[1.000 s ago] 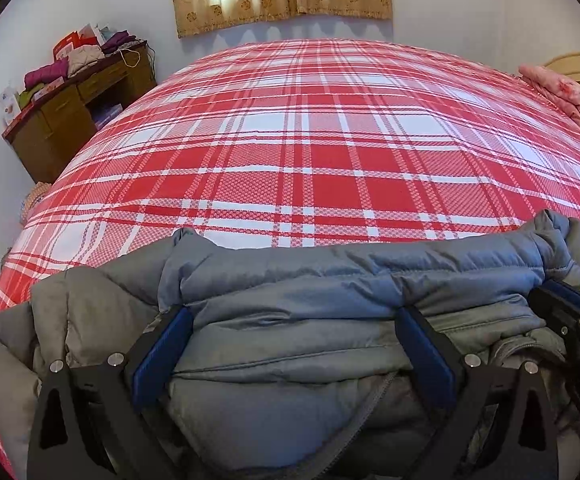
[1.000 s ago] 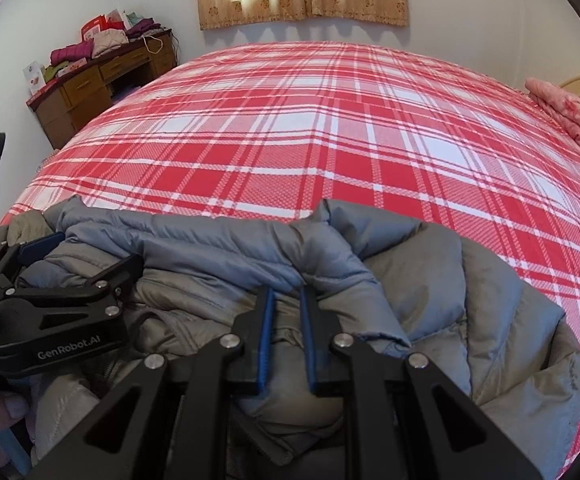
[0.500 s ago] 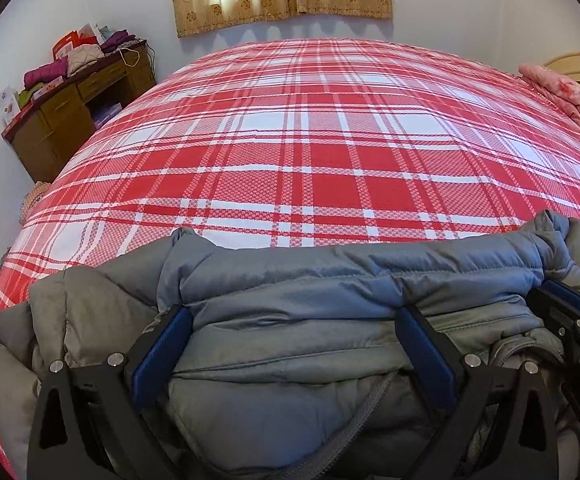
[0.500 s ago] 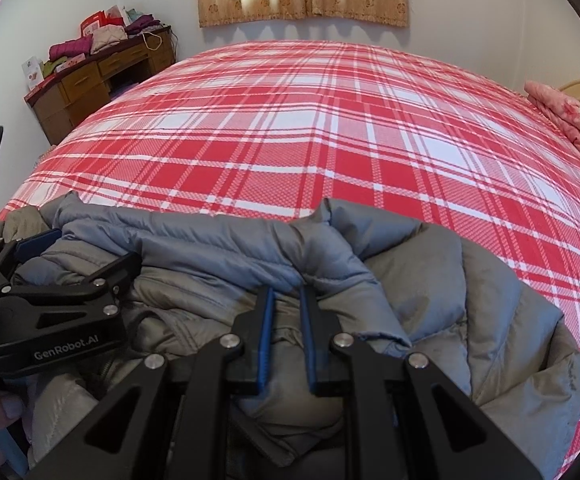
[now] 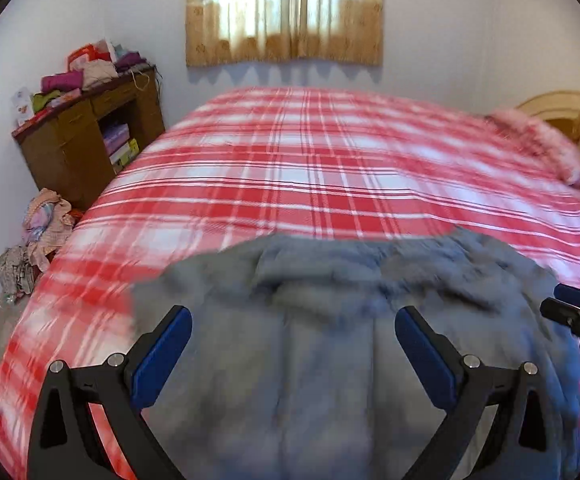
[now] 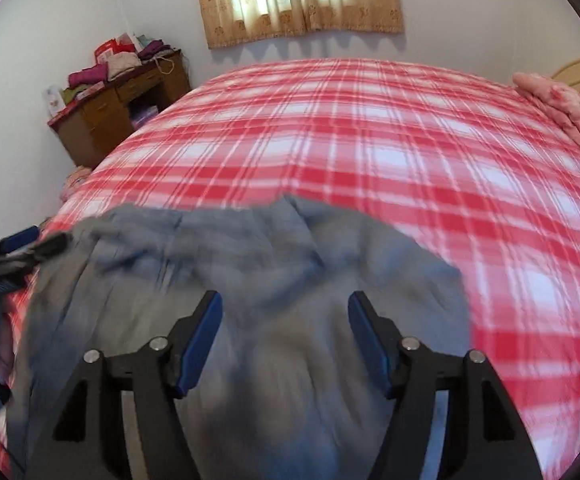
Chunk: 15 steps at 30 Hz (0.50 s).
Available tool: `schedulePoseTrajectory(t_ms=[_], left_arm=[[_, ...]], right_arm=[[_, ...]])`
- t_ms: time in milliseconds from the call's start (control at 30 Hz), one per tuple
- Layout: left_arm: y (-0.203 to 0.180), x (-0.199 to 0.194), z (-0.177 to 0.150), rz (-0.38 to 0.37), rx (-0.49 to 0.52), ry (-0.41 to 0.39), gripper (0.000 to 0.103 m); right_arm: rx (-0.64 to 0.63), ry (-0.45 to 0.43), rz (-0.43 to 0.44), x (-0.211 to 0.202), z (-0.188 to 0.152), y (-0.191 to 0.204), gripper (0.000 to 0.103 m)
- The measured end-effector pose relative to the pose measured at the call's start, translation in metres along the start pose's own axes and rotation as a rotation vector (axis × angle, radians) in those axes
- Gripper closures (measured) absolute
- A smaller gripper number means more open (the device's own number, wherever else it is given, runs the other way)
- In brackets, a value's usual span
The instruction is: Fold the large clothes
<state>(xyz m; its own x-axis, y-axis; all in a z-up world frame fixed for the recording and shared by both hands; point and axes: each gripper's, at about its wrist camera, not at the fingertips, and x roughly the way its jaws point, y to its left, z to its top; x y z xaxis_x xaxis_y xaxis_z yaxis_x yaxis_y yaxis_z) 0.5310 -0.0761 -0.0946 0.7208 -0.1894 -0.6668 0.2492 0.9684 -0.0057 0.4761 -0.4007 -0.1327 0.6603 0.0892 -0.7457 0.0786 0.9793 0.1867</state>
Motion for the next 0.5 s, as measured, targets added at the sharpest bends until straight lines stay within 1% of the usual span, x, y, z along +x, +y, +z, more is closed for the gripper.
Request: schedulePoseTrajectory(t_ms=[33, 100, 167, 200, 233, 267, 333, 367, 433, 500], left_arm=[[0.007, -0.025, -0.018, 0.009, 0.003, -0.011, 0.001], [0.019, -0.064, -0.053, 0.000, 0.005, -0.022, 0.001], [0.031, -0.098, -0.096, 0.002, -0.005, -0.015, 0.001], [0.035, -0.109, -0.112, -0.003, -0.006, -0.008, 0.001], [0.039, -0.122, -0.132, 0.001, -0.001, 0.003, 0.001], [0.044, -0.134, -0.151, 0.018, -0.001, 0.011, 0.001], [0.047, -0.151, -0.181, 0.031, 0.011, 0.021, 0.001], [0.049, -0.160, -0.197, 0.040, 0.023, 0.032, 0.001], [0.052, -0.173, -0.219, 0.053, 0.033, 0.045, 0.001], [0.056, -0.185, -0.237, 0.051, 0.022, 0.051, 0.001]], right_arm=[[0.006, 0.013, 0.006, -0.014, -0.016, -0.006, 0.035], [0.010, 0.040, -0.004, -0.043, -0.053, -0.017, 0.030], [0.014, 0.052, -0.011, -0.070, -0.088, -0.027, 0.029], [0.022, 0.057, -0.021, -0.086, -0.109, -0.033, 0.028], [0.030, 0.064, -0.030, -0.095, -0.122, -0.037, 0.027], [0.049, 0.071, -0.049, -0.111, -0.143, -0.045, 0.027], [0.076, 0.080, -0.072, -0.129, -0.164, -0.052, 0.027], [0.086, 0.086, -0.082, -0.144, -0.181, -0.056, 0.027], [0.094, 0.081, -0.107, -0.161, -0.198, -0.056, 0.026], [0.112, 0.079, -0.100, -0.178, -0.217, -0.055, 0.024]])
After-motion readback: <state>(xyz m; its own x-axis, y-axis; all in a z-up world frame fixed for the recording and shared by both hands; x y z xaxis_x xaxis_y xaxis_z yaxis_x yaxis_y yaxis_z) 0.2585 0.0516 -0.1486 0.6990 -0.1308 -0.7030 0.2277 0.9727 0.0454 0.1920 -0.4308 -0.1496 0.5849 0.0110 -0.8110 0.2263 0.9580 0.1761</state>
